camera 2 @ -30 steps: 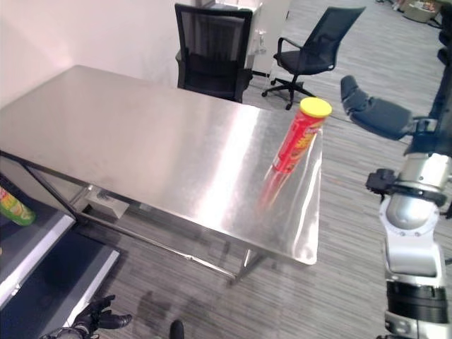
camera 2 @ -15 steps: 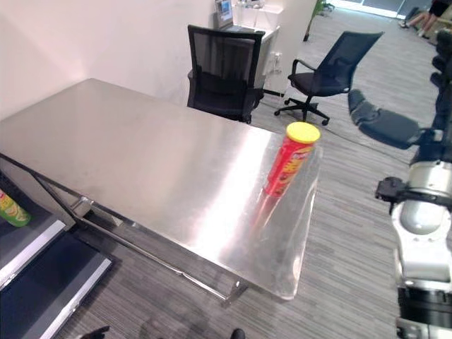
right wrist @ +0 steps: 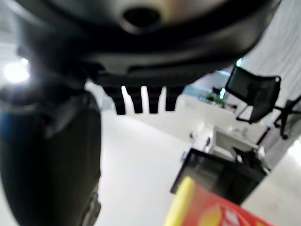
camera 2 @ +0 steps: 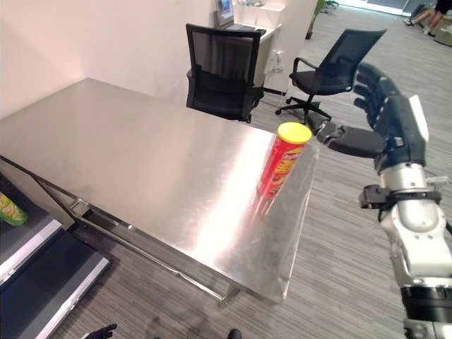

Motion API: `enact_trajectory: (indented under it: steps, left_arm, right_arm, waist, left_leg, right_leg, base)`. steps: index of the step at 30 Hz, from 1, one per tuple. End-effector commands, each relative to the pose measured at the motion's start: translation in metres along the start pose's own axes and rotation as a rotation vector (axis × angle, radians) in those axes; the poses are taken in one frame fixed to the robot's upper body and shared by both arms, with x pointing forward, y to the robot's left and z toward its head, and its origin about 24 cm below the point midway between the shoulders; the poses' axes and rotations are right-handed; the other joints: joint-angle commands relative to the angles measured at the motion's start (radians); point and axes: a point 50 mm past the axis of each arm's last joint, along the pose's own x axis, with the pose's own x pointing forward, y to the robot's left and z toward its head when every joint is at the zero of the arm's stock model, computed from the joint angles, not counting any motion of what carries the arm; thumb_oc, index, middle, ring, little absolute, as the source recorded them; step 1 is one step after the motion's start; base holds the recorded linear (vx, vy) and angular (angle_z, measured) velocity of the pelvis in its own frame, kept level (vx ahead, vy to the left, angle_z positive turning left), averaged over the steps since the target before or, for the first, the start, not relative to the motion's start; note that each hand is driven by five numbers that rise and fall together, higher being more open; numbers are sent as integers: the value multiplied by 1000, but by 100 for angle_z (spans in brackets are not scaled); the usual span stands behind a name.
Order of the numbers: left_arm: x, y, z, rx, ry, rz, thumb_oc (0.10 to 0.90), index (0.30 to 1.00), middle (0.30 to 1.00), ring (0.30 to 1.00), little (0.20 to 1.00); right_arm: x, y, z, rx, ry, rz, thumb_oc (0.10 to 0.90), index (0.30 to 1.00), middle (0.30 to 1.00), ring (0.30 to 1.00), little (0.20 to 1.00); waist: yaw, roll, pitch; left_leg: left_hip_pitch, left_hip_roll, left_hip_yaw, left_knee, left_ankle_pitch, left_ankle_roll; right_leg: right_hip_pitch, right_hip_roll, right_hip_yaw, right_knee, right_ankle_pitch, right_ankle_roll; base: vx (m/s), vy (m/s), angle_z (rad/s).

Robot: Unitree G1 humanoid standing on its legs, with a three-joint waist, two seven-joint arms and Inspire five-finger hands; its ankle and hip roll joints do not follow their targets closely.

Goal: Put the goods on the table back onto the shelves and tidy them up.

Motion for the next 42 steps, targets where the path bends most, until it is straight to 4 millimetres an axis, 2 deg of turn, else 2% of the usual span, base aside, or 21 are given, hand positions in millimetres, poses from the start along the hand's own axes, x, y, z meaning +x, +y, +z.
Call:
enact_trajectory:
  steps: [1, 7, 11, 22, 25, 31, 42]
  left_arm:
    - [2, 17, 18, 108, -63, 6, 800, 900, 900, 900, 900]
    - [2, 17, 16, 113, -57, 7, 800, 900, 900, 900, 900]
    - [3, 18, 18, 120, -63, 12, 800, 900, 900, 900, 900]
    - [2, 19, 16, 121, -53, 14, 800, 900, 900, 900, 900]
    - [2, 19, 14, 121, -46, 16, 800, 900, 900, 900, 900]
    - [2, 19, 13, 118, -39, 21, 800, 900, 900, 900, 900]
    - [2, 21, 14, 123, -35, 21, 800, 900, 900, 900, 900]
  right_arm:
    - [14, -16, 52, -94, -224, 12, 800, 900, 900, 900, 900]
    - [11, -16, 44, -177, -173, 43, 800, 900, 900, 900, 900]
    - [12, -8, 32, -238, -107, 108, 800, 900, 900, 900, 900]
    - [15, -6, 6, -229, 7, 111, 800, 900, 900, 900, 900]
    - [17, -10, 6, -299, 18, 101, 800, 900, 900, 900, 900]
    - [20, -13, 4, -277, 22, 43, 800, 900, 900, 900, 900]
    - [31, -7, 2, -187, 20, 35, 800, 900, 900, 900, 900]
  waist:
    - [12, -33, -47]
    - [9, -31, -44]
    - [11, -34, -40]
    - [27, -41, -36]
    - [31, -44, -34]
    - [41, -48, -33]
    - [62, -54, -33]
  left_leg:
    - [-38, 22, 51, 3, -36, -24]
    - [-37, 24, 55, 3, -37, -25]
    - [-39, 24, 59, 3, -37, -25]
    - [-45, 19, 52, 3, -36, -25]
    - [-45, 17, 51, 3, -36, -25]
    - [-48, 17, 45, 3, -36, -23]
    - [-54, 13, 35, 3, -35, -24]
  right_leg:
    - [77, -50, -74, 17, -117, 66]
    - [78, -51, -75, 17, -116, 66]
    - [77, -56, -83, 17, -114, 67]
    - [82, -62, -101, 17, -110, 68]
    - [84, -64, -103, 17, -109, 69]
    - [87, -67, -115, 17, -108, 69]
    - [92, -72, -132, 17, -106, 70]
  base:
    - [5, -3, 7]
    - [1, 0, 1]
    - [0, 0, 0]
    - [1, 2, 2]
    - [0, 0, 0]
    - [0, 0, 1]
    - [2, 2, 7]
